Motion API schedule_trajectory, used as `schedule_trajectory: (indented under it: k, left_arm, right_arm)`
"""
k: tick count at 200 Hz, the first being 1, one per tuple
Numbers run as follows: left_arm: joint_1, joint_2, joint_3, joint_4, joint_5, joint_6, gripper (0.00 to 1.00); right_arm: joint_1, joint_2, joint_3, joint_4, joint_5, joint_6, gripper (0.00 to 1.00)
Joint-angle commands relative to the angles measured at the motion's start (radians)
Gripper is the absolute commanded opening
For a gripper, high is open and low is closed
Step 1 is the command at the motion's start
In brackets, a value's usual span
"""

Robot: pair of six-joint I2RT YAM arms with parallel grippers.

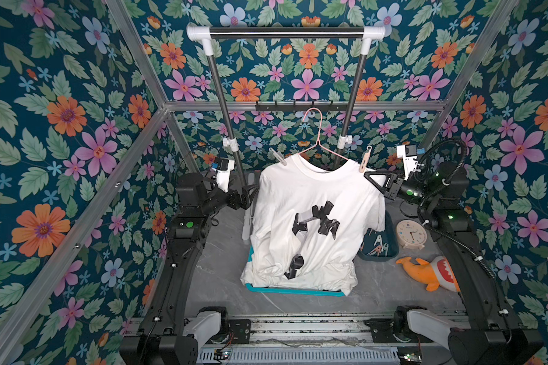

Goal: Use clothespins to secure the t-shirt on both sides of the hanger
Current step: Hang the hanger on the clothesline.

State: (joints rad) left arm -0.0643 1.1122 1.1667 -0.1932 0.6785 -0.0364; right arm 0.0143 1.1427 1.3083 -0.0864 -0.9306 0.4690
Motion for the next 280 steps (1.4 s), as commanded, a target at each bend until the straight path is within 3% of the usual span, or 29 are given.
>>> schedule_trajectory:
  k: [1,128,181,280]
  left_arm:
    - [0.002,-0.002,-0.012,0.046,-0.005,-0.022,1.0]
    - [0.001,-0.027,-0.082,0.135,0.026,-0.057,1.0]
    - [0.001,-0.025,-0.076,0.137,0.038,-0.06,1.0]
    - [0.002,-0.024,-0.082,0.136,0.035,-0.059,1.0]
  right_arm:
    - [0.001,-0.005,0.061,-0.045,0.066,-0.019,0.0]
    - [0.025,0.09,0.409,-0.127,0.203,-0.043,0.0]
    - [0.102,0.087,0.446,-0.127,0.359,-0.159,0.0]
    - [0.102,0.104,0.508,-0.037,0.418,-0.181,0.0]
